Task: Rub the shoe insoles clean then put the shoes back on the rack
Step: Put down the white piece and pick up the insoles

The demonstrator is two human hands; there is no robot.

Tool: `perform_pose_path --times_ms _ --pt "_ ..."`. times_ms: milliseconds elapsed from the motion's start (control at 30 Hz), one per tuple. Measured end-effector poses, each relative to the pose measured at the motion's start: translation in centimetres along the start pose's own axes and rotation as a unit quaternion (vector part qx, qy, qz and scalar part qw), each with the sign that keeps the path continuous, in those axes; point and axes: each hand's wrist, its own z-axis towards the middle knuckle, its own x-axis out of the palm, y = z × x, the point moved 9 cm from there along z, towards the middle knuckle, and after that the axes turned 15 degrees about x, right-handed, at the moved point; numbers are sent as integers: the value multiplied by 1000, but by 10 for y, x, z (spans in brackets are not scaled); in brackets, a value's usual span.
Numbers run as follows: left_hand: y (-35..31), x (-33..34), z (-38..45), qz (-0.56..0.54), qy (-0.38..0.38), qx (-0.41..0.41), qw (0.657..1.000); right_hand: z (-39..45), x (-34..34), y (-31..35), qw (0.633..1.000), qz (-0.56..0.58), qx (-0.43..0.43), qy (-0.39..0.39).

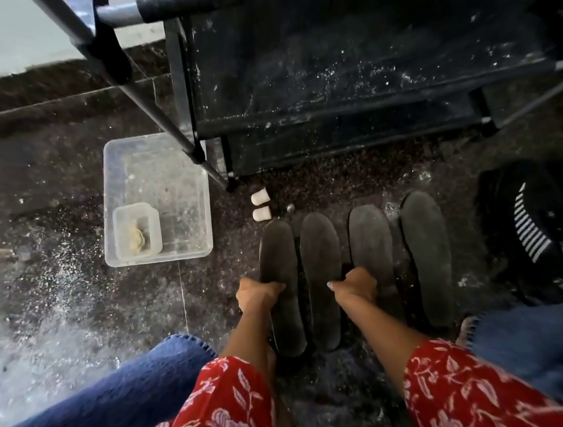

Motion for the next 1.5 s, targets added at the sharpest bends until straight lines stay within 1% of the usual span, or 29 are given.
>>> perform_pose_path --times_ms 233,400,533,600,667,767,867,933,1000,1100,1233,1367,1500 --pt "6 10 3 20 -23 11 999 2 2 6 999 -34 -20 -20" --pt "10 12 5 2 -20 8 1000 10 3 7 999 -38 -24 6" --pt "7 5 3 -18 -19 25 999 13 5 6 996 -18 -64 64" --pt "4 5 -1 -34 -1 38 999 12 10 0 991 8 -46 122" --pt "2 1 -7 -49 10 56 997 4 -4 -5 987 42 -31 151" --pt "-9 -7 -20 -75 20 80 994 -10 -28 -2 980 32 -71 184" --pt "-37 -18 -54 -138 25 121 983 -24 -66 -1 978 54 -84 185" --pt "-62 -26 -78 -156 28 174 972 -38 -96 4 975 66 -101 184" --pt "-90 -35 -103 -177 31 228 957 -57 -126 15 970 62 -148 184" --pt "-128 -49 -142 -245 59 262 931 -98 -177 33 954 69 -226 182" --pt "-188 -85 -191 -265 79 353 894 -152 -238 60 922 85 -320 203" --pt "-245 -140 -231 -287 32 422 859 -197 -290 92 896 103 -384 200" --pt "-307 -180 -246 -264 -2 452 852 -235 -320 141 866 149 -433 200"
